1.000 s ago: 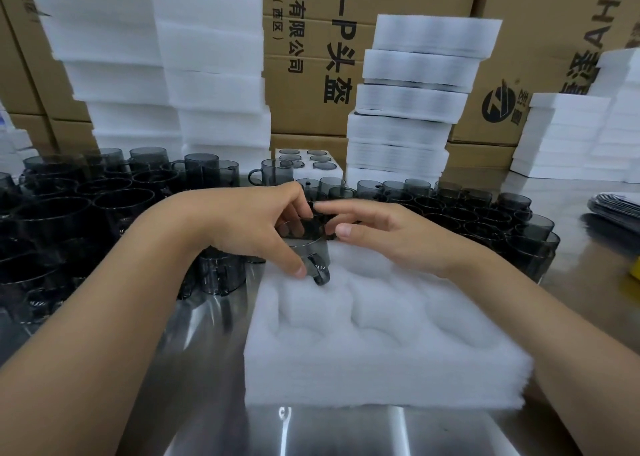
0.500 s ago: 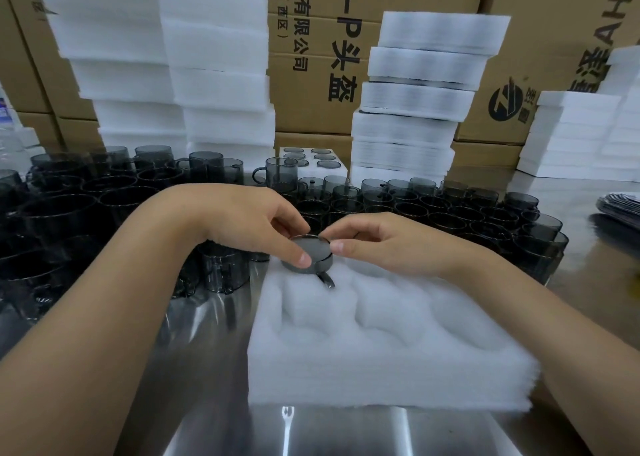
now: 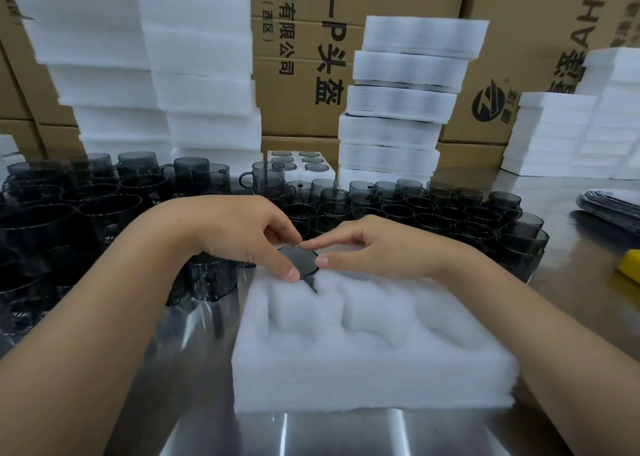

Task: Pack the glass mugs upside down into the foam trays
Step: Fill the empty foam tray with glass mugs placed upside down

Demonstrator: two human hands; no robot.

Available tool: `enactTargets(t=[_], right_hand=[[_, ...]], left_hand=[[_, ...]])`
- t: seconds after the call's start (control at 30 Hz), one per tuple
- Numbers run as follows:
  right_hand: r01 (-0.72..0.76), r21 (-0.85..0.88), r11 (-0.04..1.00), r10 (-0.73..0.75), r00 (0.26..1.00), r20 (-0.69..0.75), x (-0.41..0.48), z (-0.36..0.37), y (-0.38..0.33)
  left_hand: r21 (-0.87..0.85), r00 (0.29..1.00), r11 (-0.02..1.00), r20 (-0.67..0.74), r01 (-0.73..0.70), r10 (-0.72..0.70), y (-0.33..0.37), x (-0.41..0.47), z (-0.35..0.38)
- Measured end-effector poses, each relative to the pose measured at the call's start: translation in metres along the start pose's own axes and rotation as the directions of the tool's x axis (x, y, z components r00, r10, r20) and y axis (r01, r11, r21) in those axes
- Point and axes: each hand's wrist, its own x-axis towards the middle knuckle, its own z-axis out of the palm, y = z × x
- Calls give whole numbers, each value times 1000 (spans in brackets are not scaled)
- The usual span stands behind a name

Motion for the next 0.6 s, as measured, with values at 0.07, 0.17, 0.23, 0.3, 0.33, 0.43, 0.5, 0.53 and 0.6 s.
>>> enactTargets(t=[0.07, 0.17, 0.23, 0.3, 0.33, 0.43, 0.5, 0.53, 0.6], right_hand=[[-17, -20, 1000, 15, 998, -61, -3, -4, 0], [-140, -28, 990, 123, 934, -335, -12, -21, -3], [-312, -126, 941, 219, 852, -476, -22, -38, -6], [-537, -253, 805, 353, 776, -523, -36, -58, -1], [-629, -308, 713, 427, 739, -521, -42, -66, 3], [-755, -351, 554, 579, 652, -489, -52, -77, 15], [-762, -351, 544, 627, 647, -434, -52, -77, 18], [-760, -360, 541, 644, 649, -405, -51, -75, 18], [-757, -414, 505, 662, 648, -377, -49, -72, 17]], left_hand=[[-75, 999, 997, -16, -32, 31, 2, 0, 1], [-150, 993, 985, -93, -85, 72, 8, 7, 10], [-129, 985, 985, -147, -111, 91, 13, 14, 18], [-102, 977, 985, -176, -140, 121, 17, 18, 26], [-95, 974, 983, -183, -157, 137, 18, 19, 28], [-100, 970, 978, -177, -186, 166, 18, 20, 29], [-94, 977, 979, -131, -183, 170, 16, 18, 26], [-77, 981, 981, -95, -176, 169, 14, 17, 24], [-51, 987, 986, -25, -162, 160, 10, 15, 20]])
